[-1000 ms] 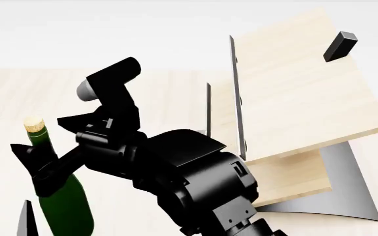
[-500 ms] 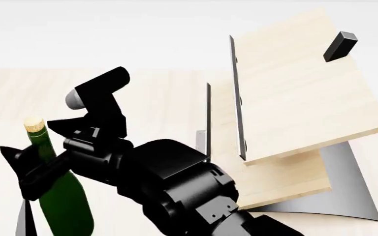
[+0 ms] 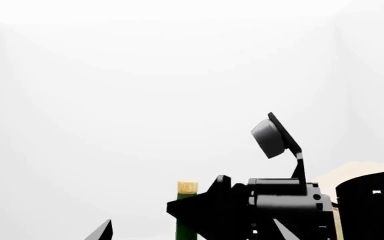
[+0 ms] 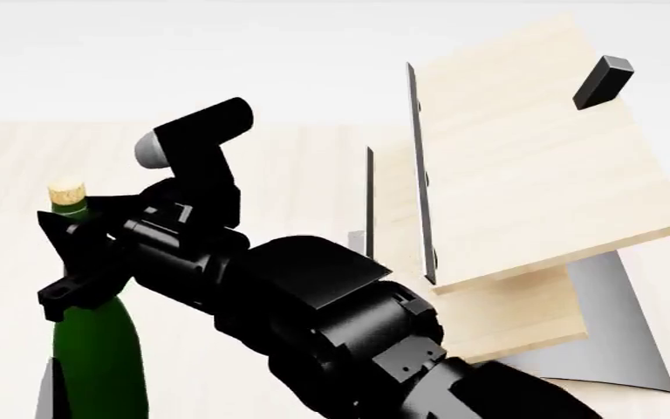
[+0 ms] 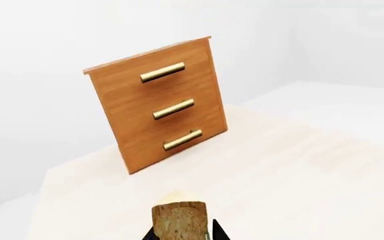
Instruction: Put the wine bottle on the wine rack.
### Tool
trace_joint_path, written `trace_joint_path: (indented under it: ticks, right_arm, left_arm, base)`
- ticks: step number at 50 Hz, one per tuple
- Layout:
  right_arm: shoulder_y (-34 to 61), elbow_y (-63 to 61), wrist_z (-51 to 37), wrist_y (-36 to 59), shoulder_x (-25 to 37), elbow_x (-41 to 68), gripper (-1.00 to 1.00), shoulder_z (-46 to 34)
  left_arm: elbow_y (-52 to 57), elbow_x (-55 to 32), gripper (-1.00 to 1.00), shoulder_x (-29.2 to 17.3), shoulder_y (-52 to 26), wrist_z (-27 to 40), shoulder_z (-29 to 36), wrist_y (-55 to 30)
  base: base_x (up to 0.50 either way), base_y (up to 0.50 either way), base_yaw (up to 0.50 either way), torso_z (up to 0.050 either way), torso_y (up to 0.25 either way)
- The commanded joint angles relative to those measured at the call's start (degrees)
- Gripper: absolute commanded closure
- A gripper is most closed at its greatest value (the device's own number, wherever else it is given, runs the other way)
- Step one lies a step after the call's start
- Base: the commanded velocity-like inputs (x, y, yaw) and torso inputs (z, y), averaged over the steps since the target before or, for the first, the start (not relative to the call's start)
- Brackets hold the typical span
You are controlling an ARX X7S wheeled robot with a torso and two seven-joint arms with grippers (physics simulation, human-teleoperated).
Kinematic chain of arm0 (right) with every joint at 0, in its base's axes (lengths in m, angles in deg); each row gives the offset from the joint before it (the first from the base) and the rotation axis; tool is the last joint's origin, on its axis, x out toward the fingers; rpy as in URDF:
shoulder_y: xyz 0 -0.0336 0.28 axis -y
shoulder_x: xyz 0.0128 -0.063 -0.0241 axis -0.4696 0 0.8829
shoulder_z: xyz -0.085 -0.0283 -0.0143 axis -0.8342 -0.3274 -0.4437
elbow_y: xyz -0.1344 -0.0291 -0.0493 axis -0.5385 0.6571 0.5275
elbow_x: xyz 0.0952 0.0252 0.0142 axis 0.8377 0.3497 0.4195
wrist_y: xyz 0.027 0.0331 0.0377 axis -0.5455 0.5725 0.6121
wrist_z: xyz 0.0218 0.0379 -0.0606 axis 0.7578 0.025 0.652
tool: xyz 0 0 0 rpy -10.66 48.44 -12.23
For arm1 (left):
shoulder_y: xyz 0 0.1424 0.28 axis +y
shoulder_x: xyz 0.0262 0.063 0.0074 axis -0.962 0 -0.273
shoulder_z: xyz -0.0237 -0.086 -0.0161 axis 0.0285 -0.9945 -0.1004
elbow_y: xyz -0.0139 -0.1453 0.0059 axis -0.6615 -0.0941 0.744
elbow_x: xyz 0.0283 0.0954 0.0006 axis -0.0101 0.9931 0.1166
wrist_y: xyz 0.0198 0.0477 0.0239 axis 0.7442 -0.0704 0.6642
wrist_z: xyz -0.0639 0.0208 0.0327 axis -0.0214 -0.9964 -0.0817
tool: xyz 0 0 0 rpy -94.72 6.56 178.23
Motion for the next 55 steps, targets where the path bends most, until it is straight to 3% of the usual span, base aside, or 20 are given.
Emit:
trace_joint_path:
  ticks: [1,20,33,42,55]
  right_arm:
    - [3.16,-9.33,-5.81,-1.24,5.15,2.88,1.00,4.06]
    - [3.97,-17.08,-15.85,-5.49,14.87,7.60,1.00,12.42]
    - [2.93,-24.17,-27.86,-6.58,24.02,20.10,1.00,22.40]
    - [2.48,-28.68,-31.41,-6.92,30.11,24.92,1.00,26.88]
    - [2.90,-23.83,-31.53,-5.48,33.60,29.41,1.00,29.43]
  left_arm:
    - [-0.04,0.27,-1.00,-0.05,-0.13,0.08,0.56,-0.12]
    - [0.03,-0.04,-1.00,-0.37,-0.28,0.49,0.48,-0.23]
    - [-0.21,-0.39,-1.00,-0.65,-0.26,0.71,0.37,0.16]
    - [-0.40,-0.25,-1.00,-0.62,-0.47,0.79,0.78,-0.02]
    - [-0.11,0.12,-1.00,-0.75,-0.58,1.04,1.14,-0.45]
  base:
    - [0.00,0.00,0.00,0.000,0.000]
    - [0.00,0.00,0.00,0.000,0.001]
    - [0.00,0.00,0.00,0.000,0.000]
    - [0.00,0.00,0.00,0.000,0.001]
    - [0.00,0.00,0.00,0.000,0.001]
